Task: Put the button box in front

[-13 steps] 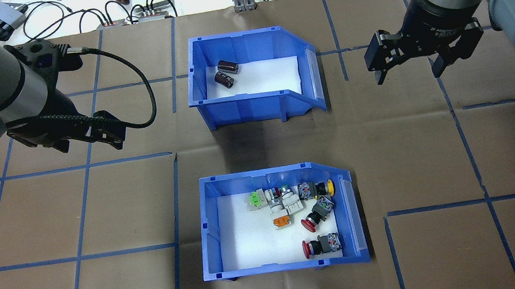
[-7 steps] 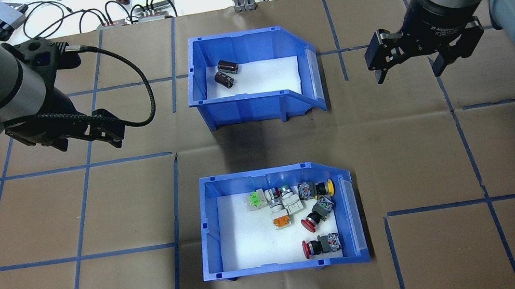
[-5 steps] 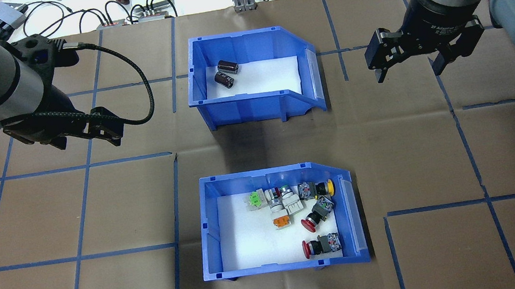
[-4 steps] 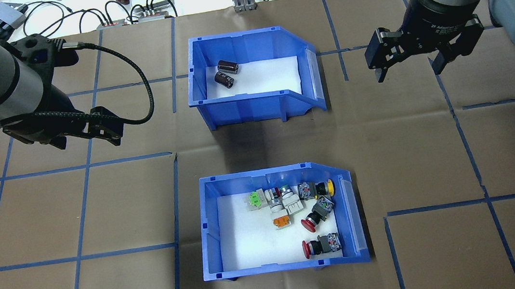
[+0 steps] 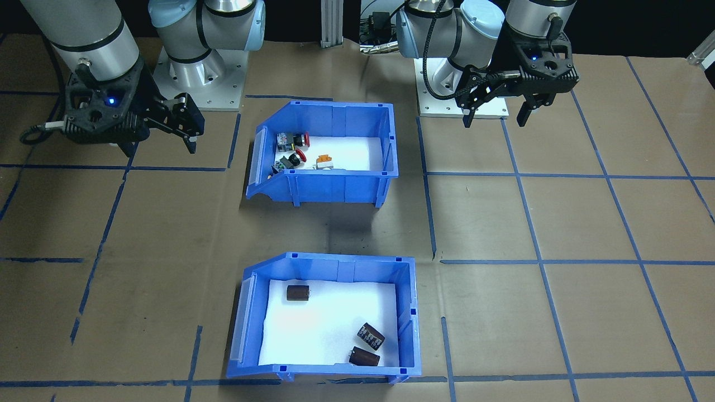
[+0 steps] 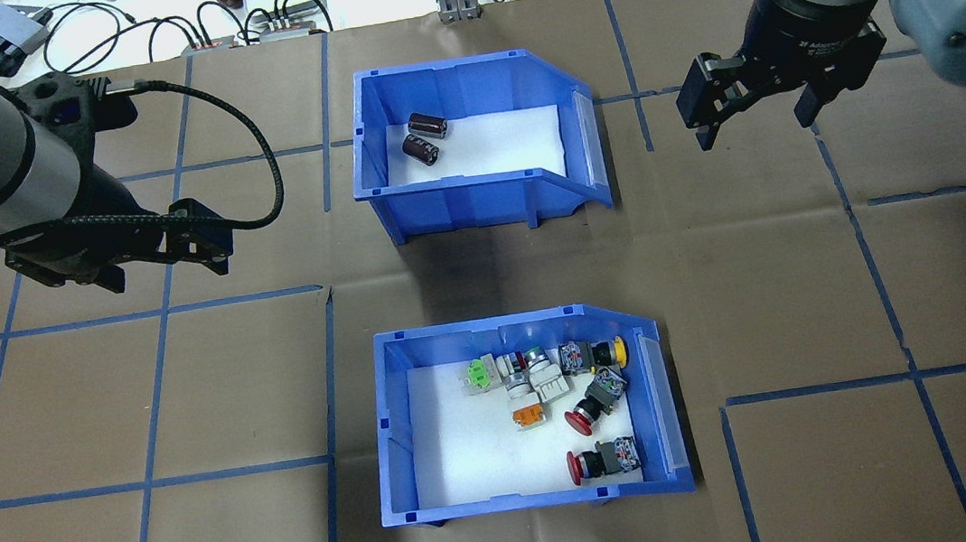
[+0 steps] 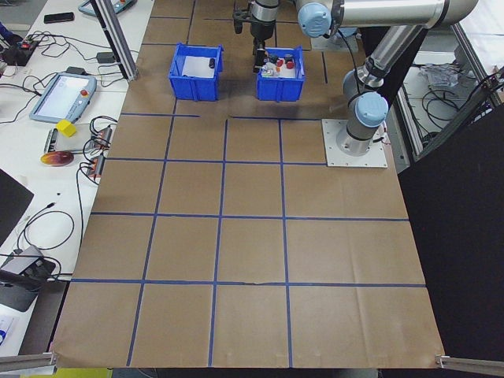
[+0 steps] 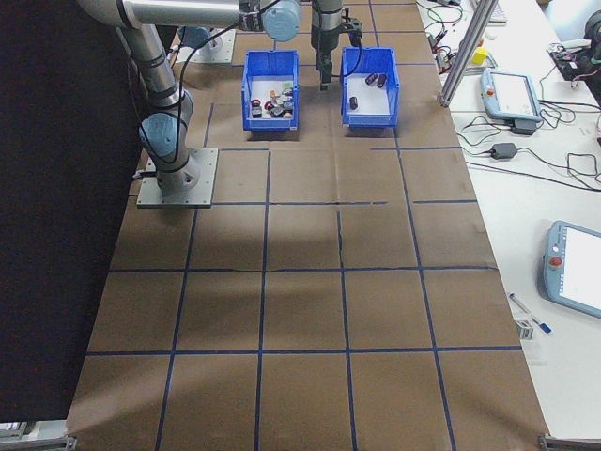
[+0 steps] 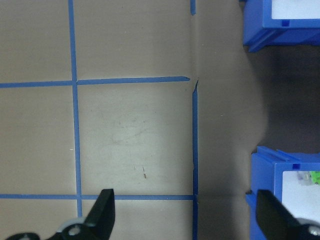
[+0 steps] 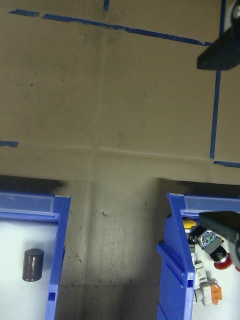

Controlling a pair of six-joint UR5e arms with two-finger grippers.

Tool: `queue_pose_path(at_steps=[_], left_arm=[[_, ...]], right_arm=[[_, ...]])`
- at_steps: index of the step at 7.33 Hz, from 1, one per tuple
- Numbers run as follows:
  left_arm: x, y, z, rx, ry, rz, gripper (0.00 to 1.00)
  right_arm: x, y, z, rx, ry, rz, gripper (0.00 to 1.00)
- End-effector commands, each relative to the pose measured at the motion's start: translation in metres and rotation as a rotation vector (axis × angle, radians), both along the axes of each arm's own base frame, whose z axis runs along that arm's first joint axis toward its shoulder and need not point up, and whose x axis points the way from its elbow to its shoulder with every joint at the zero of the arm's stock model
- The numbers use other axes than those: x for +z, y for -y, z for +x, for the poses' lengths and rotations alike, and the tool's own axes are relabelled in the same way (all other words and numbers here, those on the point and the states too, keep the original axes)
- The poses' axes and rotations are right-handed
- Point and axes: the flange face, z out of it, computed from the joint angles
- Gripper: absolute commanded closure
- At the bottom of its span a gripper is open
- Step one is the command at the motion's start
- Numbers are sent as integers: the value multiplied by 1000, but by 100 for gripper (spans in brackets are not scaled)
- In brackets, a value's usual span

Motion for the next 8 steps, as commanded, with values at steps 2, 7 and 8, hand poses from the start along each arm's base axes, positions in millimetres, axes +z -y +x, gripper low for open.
queue_pose_path(at_steps=[2, 7, 8], left_arm=[[-21, -23, -22, 387, -145, 73, 1], [-76, -123, -87, 1179, -149, 179, 1], [-106, -148, -102, 1217, -107, 207, 1]], right_arm=[[-8, 40, 2, 300, 3, -1, 0], [-47, 132, 115, 973, -16, -10, 0], [-55, 135, 163, 1095, -18, -17, 0]])
